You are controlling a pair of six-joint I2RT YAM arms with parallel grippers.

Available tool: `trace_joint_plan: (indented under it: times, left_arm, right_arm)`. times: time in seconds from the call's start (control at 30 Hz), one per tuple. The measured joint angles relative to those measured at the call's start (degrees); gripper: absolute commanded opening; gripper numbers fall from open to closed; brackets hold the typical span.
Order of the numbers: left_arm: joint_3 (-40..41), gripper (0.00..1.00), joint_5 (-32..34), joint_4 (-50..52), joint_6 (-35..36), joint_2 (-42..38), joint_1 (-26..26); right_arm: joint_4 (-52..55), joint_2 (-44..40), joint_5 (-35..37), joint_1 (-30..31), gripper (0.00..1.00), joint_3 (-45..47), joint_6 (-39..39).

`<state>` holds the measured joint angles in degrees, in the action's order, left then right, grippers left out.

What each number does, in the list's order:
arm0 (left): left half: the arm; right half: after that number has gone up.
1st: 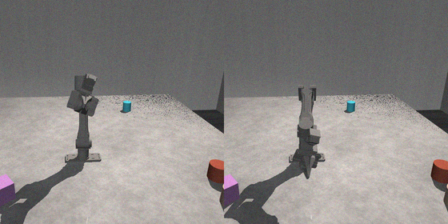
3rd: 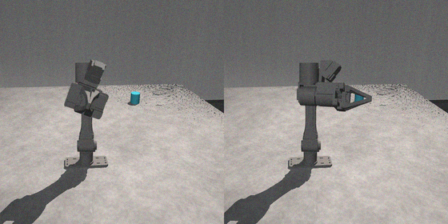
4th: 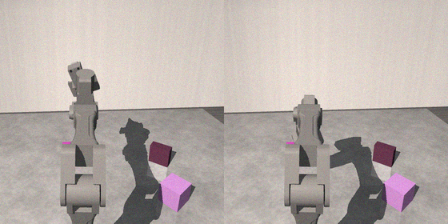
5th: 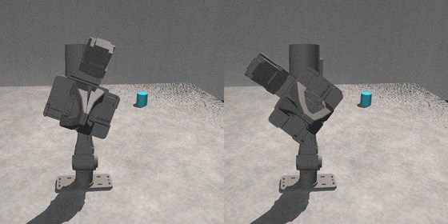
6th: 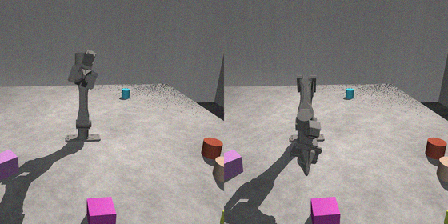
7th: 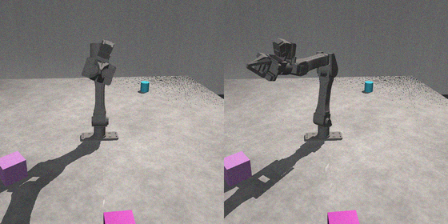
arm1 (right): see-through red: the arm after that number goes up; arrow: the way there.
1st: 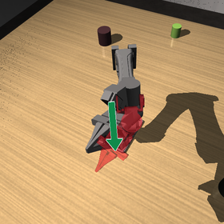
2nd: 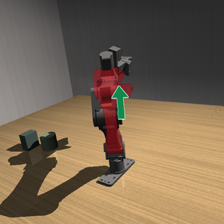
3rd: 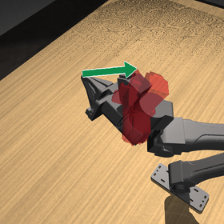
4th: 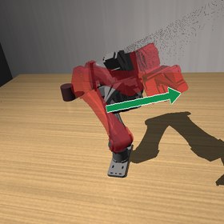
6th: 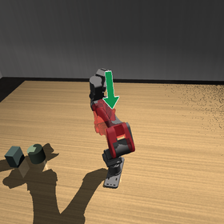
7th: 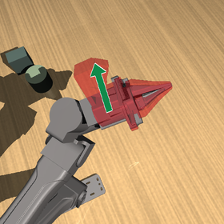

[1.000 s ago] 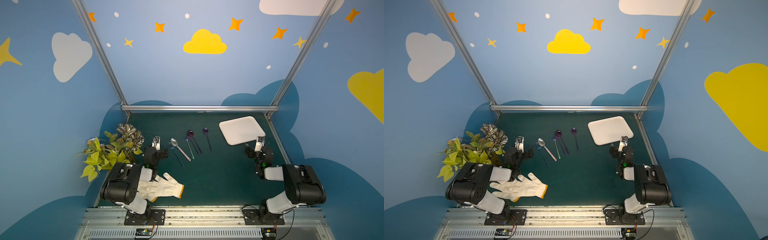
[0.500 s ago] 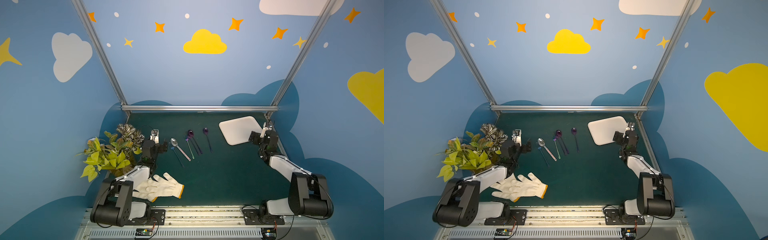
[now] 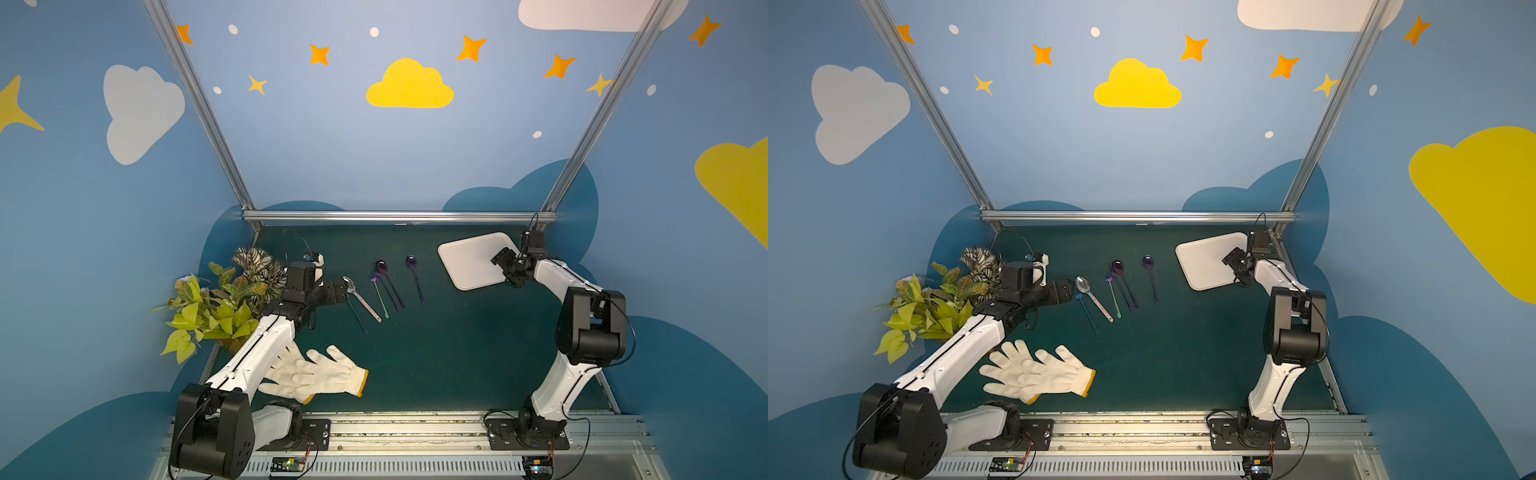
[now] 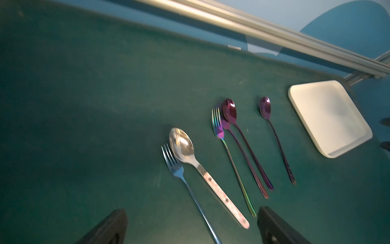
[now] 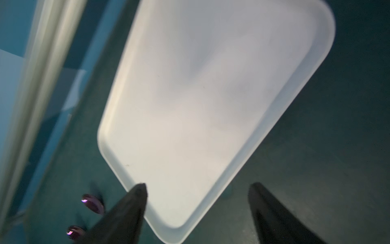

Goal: Set the spoon and fork side by side
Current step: Move the tray to the center of the board.

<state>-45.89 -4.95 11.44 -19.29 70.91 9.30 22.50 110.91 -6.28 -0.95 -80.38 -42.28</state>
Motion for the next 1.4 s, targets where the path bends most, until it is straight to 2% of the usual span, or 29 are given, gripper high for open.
trace_joint_plan:
  times: [0.17,0.3,0.37,0.57,0.9,1.0,1.13,1.33,1.4]
  left_arm:
    - [-0.04,1.0,-5.22,4.57,-3.21,2.1,1.62]
    - [-0.7,1.0,-6.95,7.41,-2.99,2.23,3.34]
    - [-1.33,1.0,-7.06,8.31,-2.8,2.21,3.54]
    - [-2.03,1.0,-7.02,9.44,-2.71,2.19,3.54]
    - [-2.03,1.0,-5.86,10.45,-2.34,0.76,3.56]
    - [-2.03,1.0,-5.31,10.58,-2.1,0.26,3.56]
    - [-2.01,1.0,-4.48,10.95,-1.95,-0.33,3.56]
    - [-1.99,1.0,-3.23,11.3,-1.84,-2.05,3.56]
    - [-1.99,1.0,-2.91,11.54,-1.68,-2.58,3.56]
  right_arm:
    - [14.38,9.2,3.3,8.44,0.98,-19.1,6.97]
    - [20.15,8.52,7.89,16.61,0.96,-21.92,13.49]
    - [23.02,9.29,8.55,18.47,0.86,-23.23,16.63]
    - [28.15,14.67,11.8,19.37,0.66,-27.63,24.41]
    - [33.73,22.73,11.26,21.09,0.43,-31.8,35.12]
    - [34.62,22.99,12.13,21.79,0.39,-31.91,36.3]
    - [35.08,23.02,14.88,22.36,0.26,-31.91,36.79]
    - [35.08,22.95,18.62,22.34,0.0,-31.23,37.0]
    - [34.34,22.38,19.56,22.6,0.0,-30.36,36.33]
